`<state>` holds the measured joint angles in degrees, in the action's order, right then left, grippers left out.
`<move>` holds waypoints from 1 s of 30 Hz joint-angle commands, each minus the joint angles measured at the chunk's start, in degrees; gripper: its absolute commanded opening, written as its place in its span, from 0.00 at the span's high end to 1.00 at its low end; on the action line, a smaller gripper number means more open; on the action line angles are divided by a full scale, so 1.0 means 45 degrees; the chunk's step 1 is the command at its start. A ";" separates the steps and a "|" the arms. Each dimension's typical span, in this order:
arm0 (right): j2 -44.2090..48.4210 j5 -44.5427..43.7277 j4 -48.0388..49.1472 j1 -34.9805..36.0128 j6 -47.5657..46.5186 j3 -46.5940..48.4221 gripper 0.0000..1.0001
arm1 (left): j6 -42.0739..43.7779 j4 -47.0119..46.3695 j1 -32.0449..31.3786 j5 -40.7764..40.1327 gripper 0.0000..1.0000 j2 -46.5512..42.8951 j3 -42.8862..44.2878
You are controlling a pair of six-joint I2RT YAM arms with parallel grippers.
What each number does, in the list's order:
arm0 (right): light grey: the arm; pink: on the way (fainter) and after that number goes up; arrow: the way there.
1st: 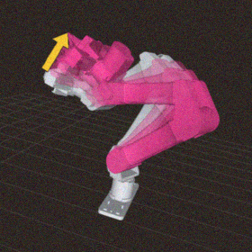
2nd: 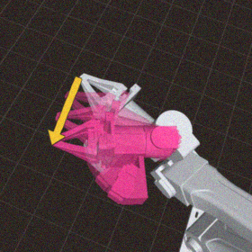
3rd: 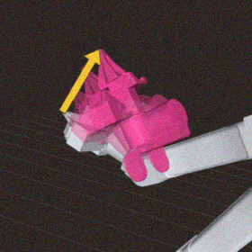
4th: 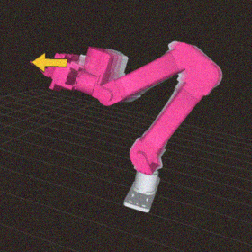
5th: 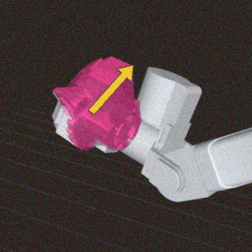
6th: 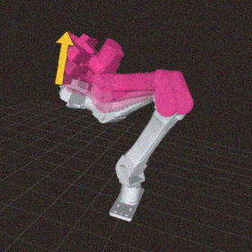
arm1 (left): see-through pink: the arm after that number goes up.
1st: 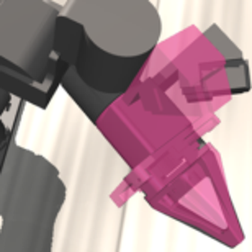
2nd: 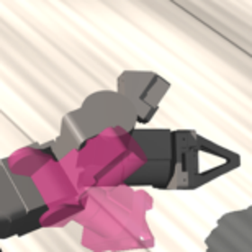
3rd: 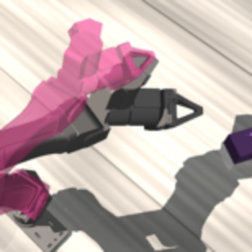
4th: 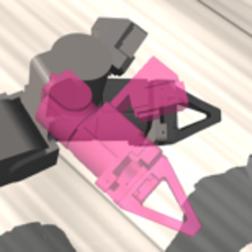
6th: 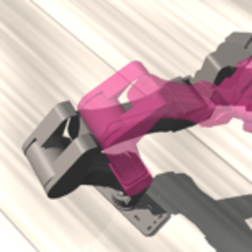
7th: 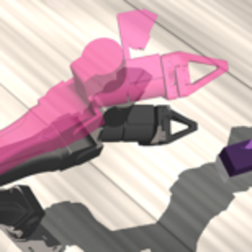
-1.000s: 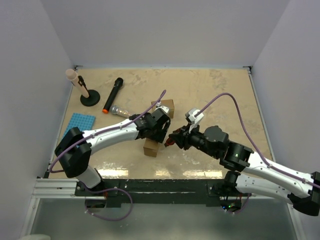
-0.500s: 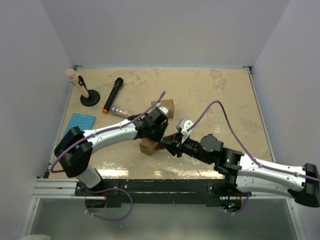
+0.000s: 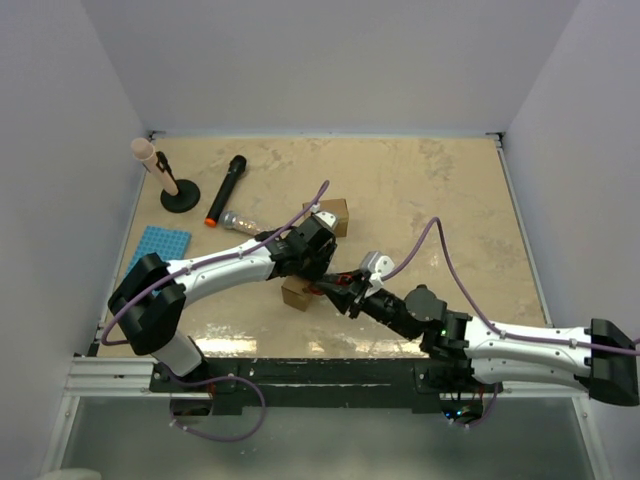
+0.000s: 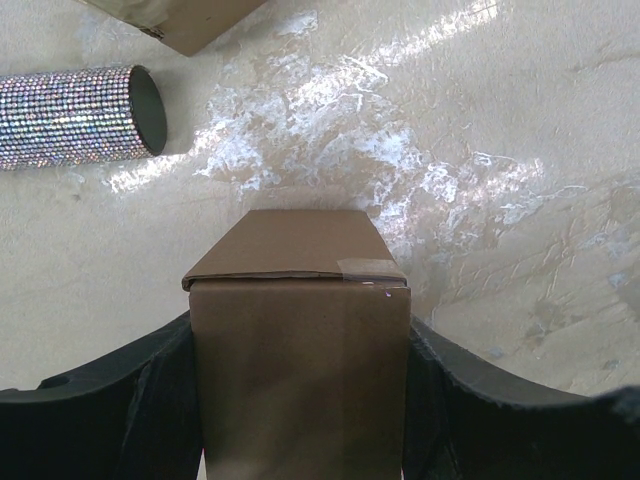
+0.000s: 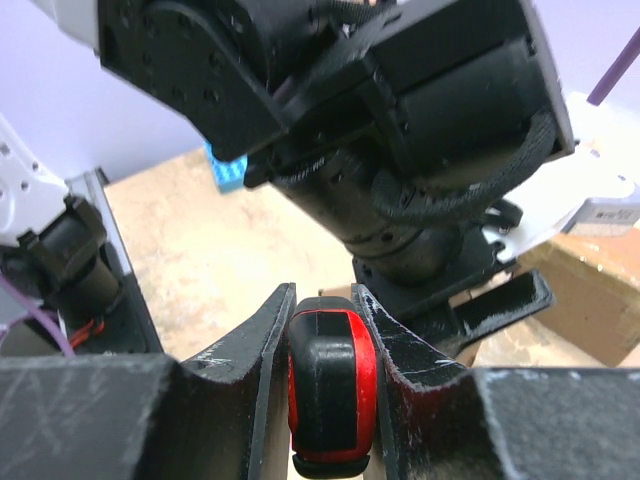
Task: Unpack the express box
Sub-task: Cut the express box at the center of the board.
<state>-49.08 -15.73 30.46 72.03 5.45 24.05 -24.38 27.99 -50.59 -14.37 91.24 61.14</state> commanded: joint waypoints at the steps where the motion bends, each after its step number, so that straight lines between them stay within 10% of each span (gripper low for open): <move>1: -0.0245 -0.0762 0.2837 0.0146 -0.0332 -0.0227 1.00 | -0.0695 -0.0321 0.0031 0.0654 0.36 -0.0041 -0.0345; 30: -0.2413 -0.0080 0.4832 0.0185 -0.0626 -0.0834 1.00 | -0.0832 -0.0419 0.0031 0.0986 0.38 0.0173 -0.0482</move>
<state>-58.92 -16.64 46.37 72.49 3.79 20.23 -26.04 27.44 -50.52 -14.59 91.15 60.84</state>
